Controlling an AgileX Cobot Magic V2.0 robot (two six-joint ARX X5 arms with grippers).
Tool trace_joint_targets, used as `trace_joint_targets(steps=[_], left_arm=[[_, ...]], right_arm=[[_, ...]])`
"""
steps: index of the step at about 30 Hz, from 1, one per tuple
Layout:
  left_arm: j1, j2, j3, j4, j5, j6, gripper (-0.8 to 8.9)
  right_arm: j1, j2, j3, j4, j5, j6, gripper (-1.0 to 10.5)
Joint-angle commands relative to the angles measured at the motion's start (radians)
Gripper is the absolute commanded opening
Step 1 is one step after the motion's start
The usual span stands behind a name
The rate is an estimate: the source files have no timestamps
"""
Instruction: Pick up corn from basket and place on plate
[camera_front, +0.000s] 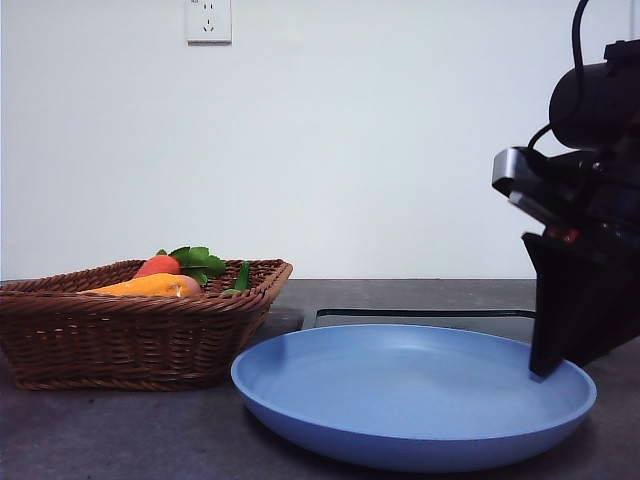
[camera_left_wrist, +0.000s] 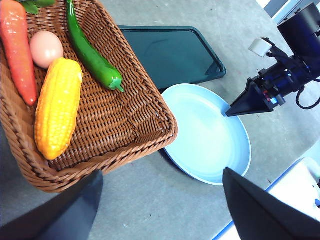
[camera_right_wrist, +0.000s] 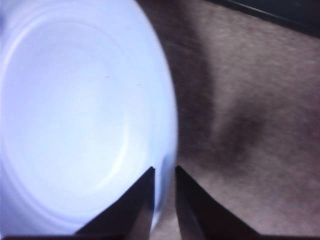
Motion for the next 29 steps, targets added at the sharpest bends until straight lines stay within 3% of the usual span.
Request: trace_joint_targets(steps=[1, 10, 18, 25, 29], left_arm=[[-0.002, 0.006, 0.019, 0.009, 0.002, -0.003, 3.91], [-0.002, 0.006, 0.021, 0.010, 0.002, -0.010, 3.91], [-0.004, 0.024, 0.023, 0.057, -0.037, -0.028, 3.91], [-0.058, 0.121, 0.029, 0.140, -0.121, -0.028, 3.91], [-0.130, 0.230, 0.061, 0.196, -0.248, -0.026, 3.91]], right_arm=[[0.005, 0.044, 0.016, 0.006, 0.043, 0.033, 0.2], [0.005, 0.060, 0.022, 0.010, 0.037, 0.032, 0.0], [0.002, -0.079, 0.036, -0.076, 0.040, 0.033, 0.0], [-0.018, -0.293, 0.071, -0.201, 0.050, 0.032, 0.0], [-0.037, -0.404, 0.101, -0.259, 0.089, 0.032, 0.0]])
